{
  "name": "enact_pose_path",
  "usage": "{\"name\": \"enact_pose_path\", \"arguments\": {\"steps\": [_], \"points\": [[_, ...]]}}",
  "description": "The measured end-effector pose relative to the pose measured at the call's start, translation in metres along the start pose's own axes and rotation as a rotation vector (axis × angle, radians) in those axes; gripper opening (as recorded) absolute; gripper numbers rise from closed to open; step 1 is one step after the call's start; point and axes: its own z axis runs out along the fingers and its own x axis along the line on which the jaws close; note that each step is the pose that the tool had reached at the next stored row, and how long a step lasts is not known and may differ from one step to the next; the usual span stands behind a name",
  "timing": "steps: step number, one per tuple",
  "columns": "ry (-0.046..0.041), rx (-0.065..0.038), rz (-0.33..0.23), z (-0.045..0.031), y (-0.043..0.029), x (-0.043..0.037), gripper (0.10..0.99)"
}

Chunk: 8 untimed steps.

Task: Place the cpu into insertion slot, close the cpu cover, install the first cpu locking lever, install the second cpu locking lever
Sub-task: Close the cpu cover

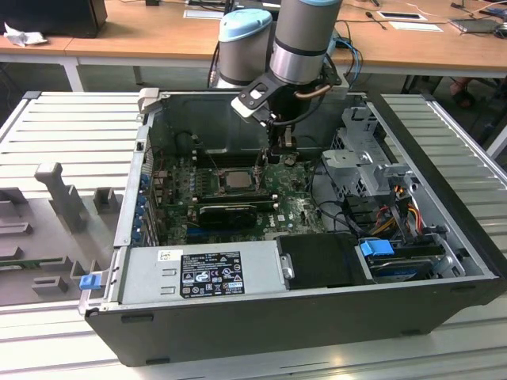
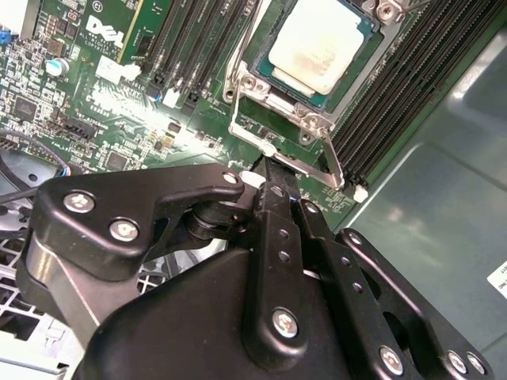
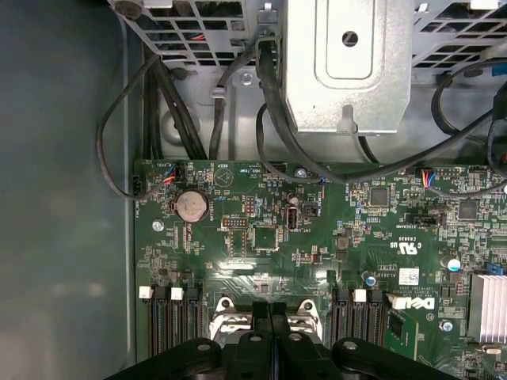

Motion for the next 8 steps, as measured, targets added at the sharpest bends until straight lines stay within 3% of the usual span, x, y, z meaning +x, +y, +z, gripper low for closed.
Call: {"name": "enact_pose_path", "arguments": {"steps": [8], "points": [[0.0000, 0.000, 0.000, 0.0001, -0.0016, 0.0000, 0.106]]}}
